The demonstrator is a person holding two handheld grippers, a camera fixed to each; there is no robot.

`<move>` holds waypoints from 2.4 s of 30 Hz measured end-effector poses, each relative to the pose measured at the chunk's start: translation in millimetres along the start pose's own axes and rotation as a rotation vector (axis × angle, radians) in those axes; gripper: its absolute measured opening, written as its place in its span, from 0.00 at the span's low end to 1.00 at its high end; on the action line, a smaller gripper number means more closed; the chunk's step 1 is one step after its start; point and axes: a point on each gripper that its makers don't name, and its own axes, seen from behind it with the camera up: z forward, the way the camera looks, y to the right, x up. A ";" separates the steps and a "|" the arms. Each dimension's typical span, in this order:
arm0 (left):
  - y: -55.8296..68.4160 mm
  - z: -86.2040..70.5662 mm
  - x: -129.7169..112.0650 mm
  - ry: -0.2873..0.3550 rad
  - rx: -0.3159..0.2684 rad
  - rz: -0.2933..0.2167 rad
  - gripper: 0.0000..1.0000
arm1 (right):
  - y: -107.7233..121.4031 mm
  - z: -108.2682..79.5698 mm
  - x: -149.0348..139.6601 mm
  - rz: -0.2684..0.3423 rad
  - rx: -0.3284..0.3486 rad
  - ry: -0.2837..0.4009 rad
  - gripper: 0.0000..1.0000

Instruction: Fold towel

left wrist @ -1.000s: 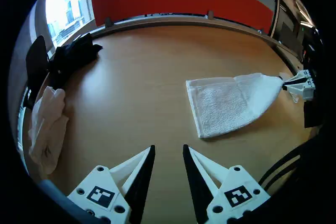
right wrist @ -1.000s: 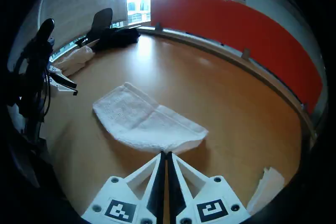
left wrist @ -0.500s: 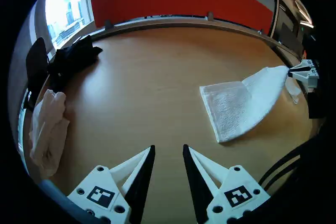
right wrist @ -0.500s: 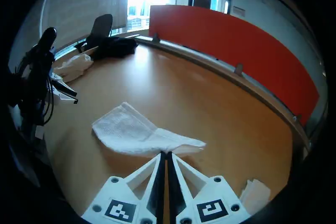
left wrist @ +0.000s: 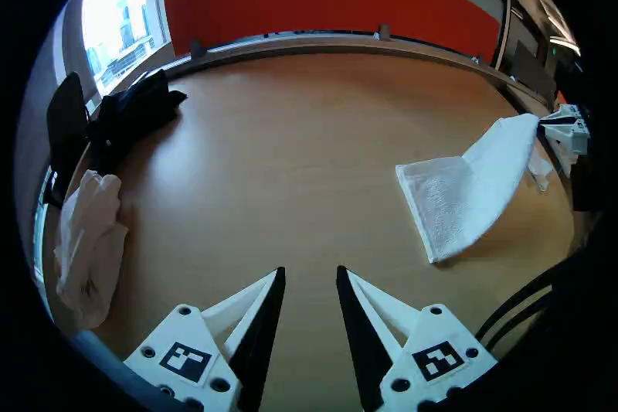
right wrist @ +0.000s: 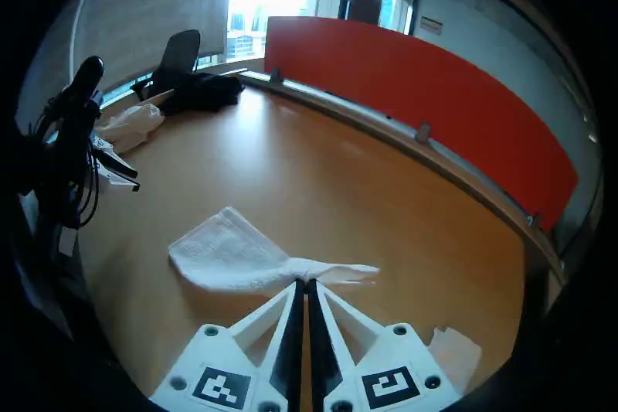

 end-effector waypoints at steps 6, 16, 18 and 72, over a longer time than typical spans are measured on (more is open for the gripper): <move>0.0 -0.7 0.3 0.001 0.001 -0.003 0.48 | 2.6 -3.4 1.2 -0.007 -0.002 0.001 0.03; 0.6 -0.3 0.9 0.003 -0.001 -0.008 0.48 | -12.4 5.2 3.9 -0.043 0.037 -0.002 0.03; 0.1 -0.6 1.8 0.005 0.000 -0.008 0.48 | -16.2 7.5 6.3 -0.050 0.047 -0.001 0.03; -36.8 -18.7 -12.0 0.012 0.049 -0.066 0.48 | -152.1 81.3 -4.8 -0.137 0.356 -0.101 0.04</move>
